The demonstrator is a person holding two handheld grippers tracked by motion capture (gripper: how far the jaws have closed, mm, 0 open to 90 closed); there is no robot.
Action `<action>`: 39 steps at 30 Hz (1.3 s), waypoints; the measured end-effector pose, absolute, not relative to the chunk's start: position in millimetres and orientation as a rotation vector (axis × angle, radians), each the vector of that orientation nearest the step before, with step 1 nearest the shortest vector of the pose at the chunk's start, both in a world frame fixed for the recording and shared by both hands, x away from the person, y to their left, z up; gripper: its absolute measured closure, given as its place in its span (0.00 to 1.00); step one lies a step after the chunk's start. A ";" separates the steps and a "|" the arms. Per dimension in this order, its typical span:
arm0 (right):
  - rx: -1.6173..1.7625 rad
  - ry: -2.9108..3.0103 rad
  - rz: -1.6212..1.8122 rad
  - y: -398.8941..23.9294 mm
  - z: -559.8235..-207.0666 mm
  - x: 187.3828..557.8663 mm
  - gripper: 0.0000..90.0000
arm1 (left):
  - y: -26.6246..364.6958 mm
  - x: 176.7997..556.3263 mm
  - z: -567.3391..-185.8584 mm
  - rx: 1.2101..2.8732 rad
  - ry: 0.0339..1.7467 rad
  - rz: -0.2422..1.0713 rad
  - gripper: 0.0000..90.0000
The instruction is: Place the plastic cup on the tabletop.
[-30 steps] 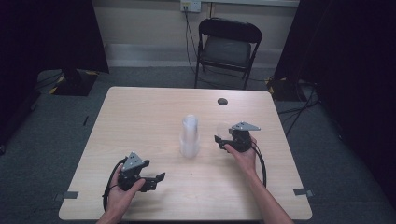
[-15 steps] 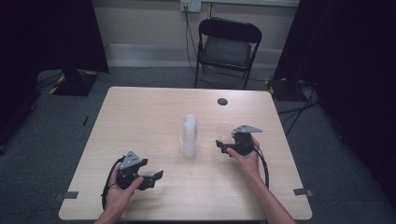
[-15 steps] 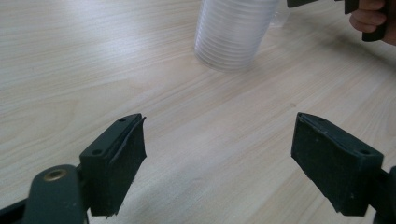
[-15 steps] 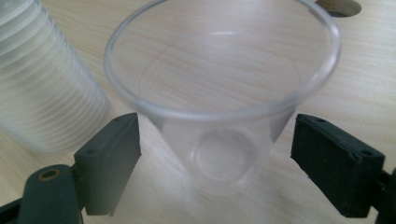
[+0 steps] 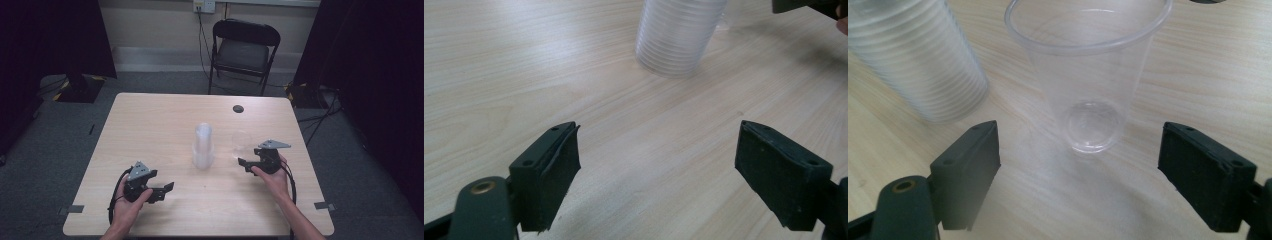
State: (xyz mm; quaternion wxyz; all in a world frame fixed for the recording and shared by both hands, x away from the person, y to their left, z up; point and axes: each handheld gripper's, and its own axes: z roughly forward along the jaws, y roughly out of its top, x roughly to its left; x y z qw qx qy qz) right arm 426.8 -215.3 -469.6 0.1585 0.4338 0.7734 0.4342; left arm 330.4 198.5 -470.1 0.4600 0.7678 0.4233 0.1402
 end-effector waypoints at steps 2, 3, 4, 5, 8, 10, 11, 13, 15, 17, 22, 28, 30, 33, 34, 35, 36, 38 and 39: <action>1.253 2.207 1.256 -218.5 -468.1 423.4 0.18 | 198.6 330.5 -470.2 1.889 1.049 0.343 0.20; 1.253 2.207 1.256 -218.5 -468.1 423.4 0.18 | 198.6 330.5 -470.2 1.889 1.049 0.343 0.20; 1.254 2.197 1.252 -220.8 -466.4 418.8 0.19 | 198.9 330.6 -470.1 1.891 1.047 0.344 0.20; 1.254 2.197 1.252 -220.8 -466.4 418.8 0.19 | 199.1 330.5 -470.1 1.892 1.047 0.342 0.20; 1.255 2.163 1.269 -225.2 -463.8 411.1 0.20 | 200.0 330.5 -469.6 1.894 1.046 0.336 0.20; 1.253 2.153 1.273 -227.9 -459.9 405.0 0.21 | 200.2 330.8 -469.7 1.891 1.050 0.332 0.20; 1.253 2.153 1.273 -227.9 -459.9 405.0 0.21 | 200.4 330.8 -469.5 1.891 1.050 0.330 0.20; 1.247 2.154 1.268 -232.0 -455.9 397.2 0.21 | 200.7 330.7 -469.4 1.894 1.049 0.329 0.20; 1.248 2.155 1.268 -233.5 -455.1 394.5 0.21 | 200.7 330.7 -469.5 1.897 1.055 0.323 0.20; 1.252 2.153 1.261 -236.8 -454.5 389.2 0.21 | 200.5 331.5 -470.3 1.899 1.063 0.326 0.20; 1.283 2.160 1.237 -246.2 -455.4 378.6 0.21 | 199.0 331.7 -470.7 1.913 1.063 0.322 0.20; 1.270 2.169 1.229 -250.1 -454.7 367.4 0.21 | 201.3 331.3 -470.3 1.895 1.077 0.326 0.20; 1.261 2.170 1.233 -251.2 -453.8 362.9 0.21 | 201.9 331.1 -470.0 1.897 1.077 0.330 0.20; 1.259 2.173 1.238 -253.8 -451.5 353.1 0.21 | 202.5 330.2 -468.5 1.898 1.073 0.336 0.20; 1.267 2.171 1.238 -254.7 -451.2 350.1 0.21 | 202.6 329.8 -468.2 1.894 1.076 0.336 0.20; 1.267 2.171 1.238 -254.7 -451.2 350.1 0.21 | 203.0 329.6 -467.9 1.894 1.076 0.339 0.20; 1.272 2.169 1.245 -256.8 -452.0 345.7 0.21 | 203.5 329.5 -468.2 1.894 1.080 0.340 0.20; 1.268 2.170 1.238 -257.6 -453.1 344.1 0.21 | 203.9 329.7 -468.4 1.894 1.081 0.340 0.20; 1.276 2.161 1.240 -258.3 -454.8 342.2 0.21 | 204.5 329.7 -468.1 1.896 1.082 0.348 0.20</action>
